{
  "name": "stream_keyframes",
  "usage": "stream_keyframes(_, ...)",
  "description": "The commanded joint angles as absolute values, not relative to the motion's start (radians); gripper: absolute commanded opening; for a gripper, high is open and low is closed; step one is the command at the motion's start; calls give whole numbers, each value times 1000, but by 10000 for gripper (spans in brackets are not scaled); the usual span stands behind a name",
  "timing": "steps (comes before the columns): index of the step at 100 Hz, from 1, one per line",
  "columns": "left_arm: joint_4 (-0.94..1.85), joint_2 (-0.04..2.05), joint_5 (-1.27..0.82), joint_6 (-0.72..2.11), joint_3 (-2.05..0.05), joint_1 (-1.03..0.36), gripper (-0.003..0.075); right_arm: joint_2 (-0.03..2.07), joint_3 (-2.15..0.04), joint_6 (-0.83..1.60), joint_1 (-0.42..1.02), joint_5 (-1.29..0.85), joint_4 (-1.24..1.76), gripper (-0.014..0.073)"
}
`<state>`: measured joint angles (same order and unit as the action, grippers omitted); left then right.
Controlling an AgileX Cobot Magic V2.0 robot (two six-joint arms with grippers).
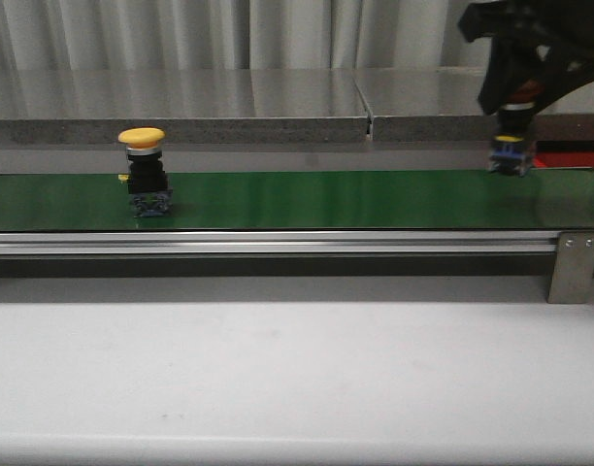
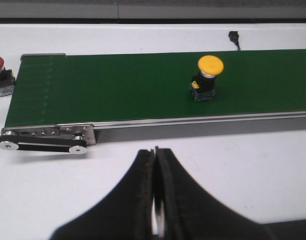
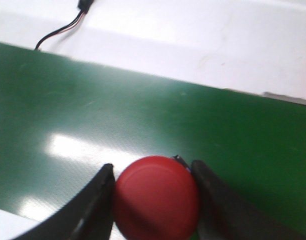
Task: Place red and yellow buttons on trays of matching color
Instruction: 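Carry the red button into the red tray and open the right gripper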
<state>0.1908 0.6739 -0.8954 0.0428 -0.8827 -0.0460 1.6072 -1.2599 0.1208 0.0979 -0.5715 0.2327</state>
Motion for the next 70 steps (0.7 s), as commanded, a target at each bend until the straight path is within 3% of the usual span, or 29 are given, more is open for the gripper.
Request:
stream_keyframes(1,202,675,-824,40,-907,-54,-20,1535,-1295,115,34,-528,221,93)
stream_keyframes(37,202,675,-824,40,-907,-54,-20,1565,-1295,115,-208,-442,252,93)
stream_keyframes(70,202,675,-824,40,-907,-54,-20,1727,-1389,117,-254,-368,291,93)
